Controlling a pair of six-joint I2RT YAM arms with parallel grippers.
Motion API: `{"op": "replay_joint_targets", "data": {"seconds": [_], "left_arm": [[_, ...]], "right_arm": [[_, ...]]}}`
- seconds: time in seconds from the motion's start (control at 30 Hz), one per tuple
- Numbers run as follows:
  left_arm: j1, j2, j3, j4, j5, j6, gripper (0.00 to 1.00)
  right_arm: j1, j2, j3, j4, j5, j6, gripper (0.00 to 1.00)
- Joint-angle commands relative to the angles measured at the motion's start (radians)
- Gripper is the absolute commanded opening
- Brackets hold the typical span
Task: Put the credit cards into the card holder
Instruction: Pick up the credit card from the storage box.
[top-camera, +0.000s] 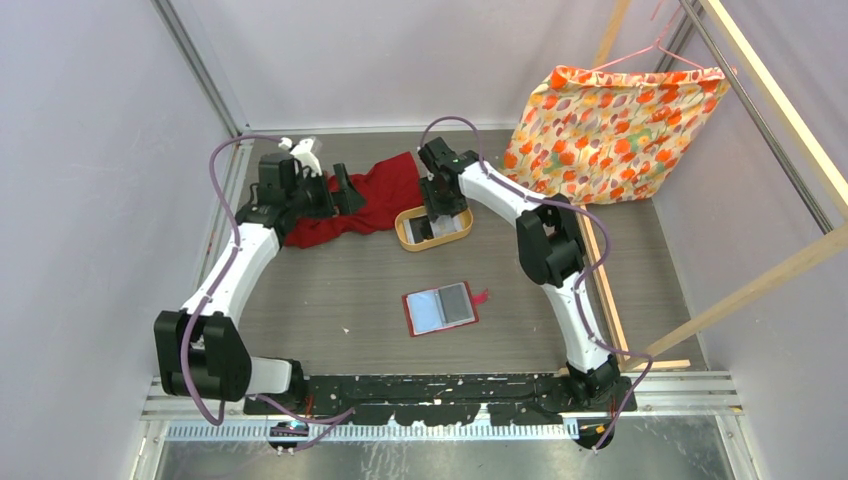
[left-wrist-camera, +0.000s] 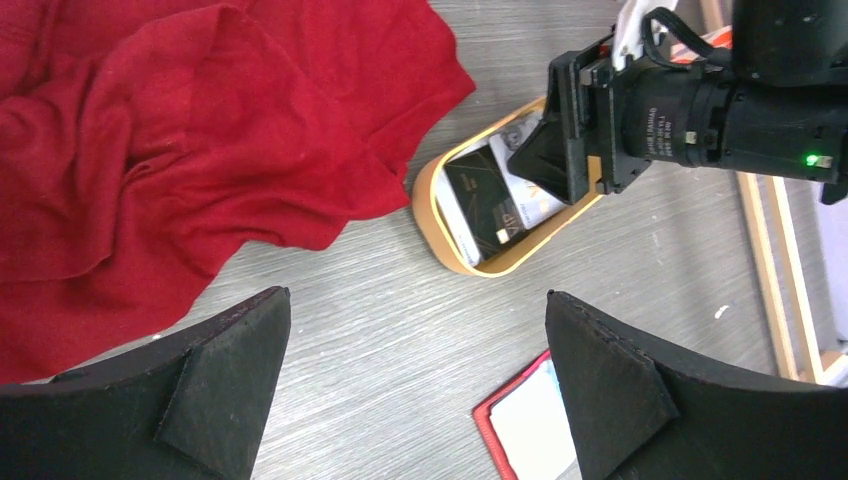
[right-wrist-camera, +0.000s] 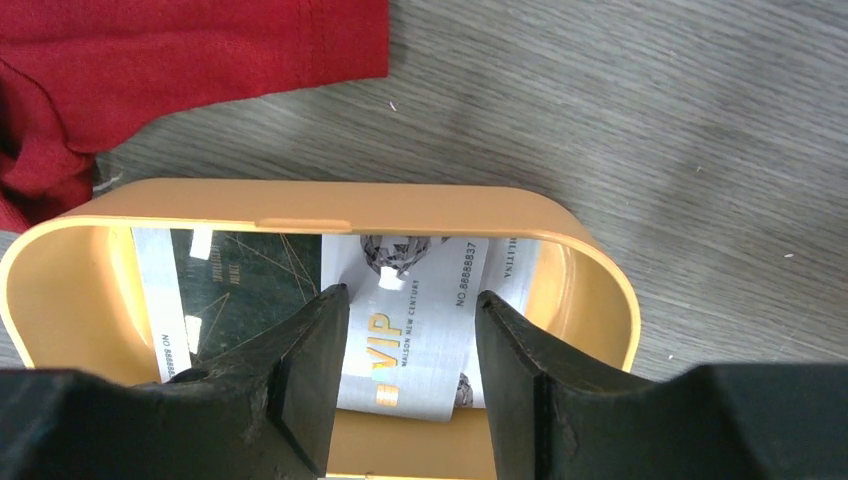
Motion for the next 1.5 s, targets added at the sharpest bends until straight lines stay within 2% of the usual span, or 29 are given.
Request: {"op": "replay_joint_targets", "data": {"seconds": [0.0,0.27,0.53,0.7,0.8,1.03,1.2,1.37,1.47], "left_arm": [[0.001,0.023,0.005,0.095,0.112,-0.045,1.00],[0.002,0.093,-0.020,0.222,0.282,-0.168,0.98],[-0.013,0.250,-0.027,0.401,0.452,-0.446,0.86],[-0.014,0.266,-0.010,0.362,0.460,-0.427,0.85],[-0.014,0.257,0.001,0.319,0.443,-0.391,0.85],[-0.013,0.268,0.007,0.318,0.449,-0.383,0.85],[-0.013,0.268,0.013,0.274,0.447,-0.365,0.85],[-0.013,0.272,0.018,0.268,0.451,-0.361,0.85],[-0.013,0.276,0.020,0.269,0.457,-0.362,0.85]], "right_arm": [[-0.005,-0.096,-0.014,-0.004,-0.030,-0.019,0.54],[-0.030,-0.109,-0.034,0.006,-0.139,0.014,0.46],[-0.063,-0.082,-0.024,-0.005,-0.174,0.012,0.67],[-0.048,-0.048,-0.019,-0.013,-0.176,-0.005,0.79],[-0.042,-0.033,-0.018,-0.014,-0.172,-0.007,0.81],[-0.012,0.000,-0.016,-0.017,-0.069,-0.014,0.80],[-0.006,0.011,-0.026,-0.017,-0.035,-0.021,0.73],[-0.006,-0.044,-0.056,0.008,-0.020,-0.047,0.69],[-0.006,-0.072,-0.067,0.016,-0.025,-0.059,0.59]]}}
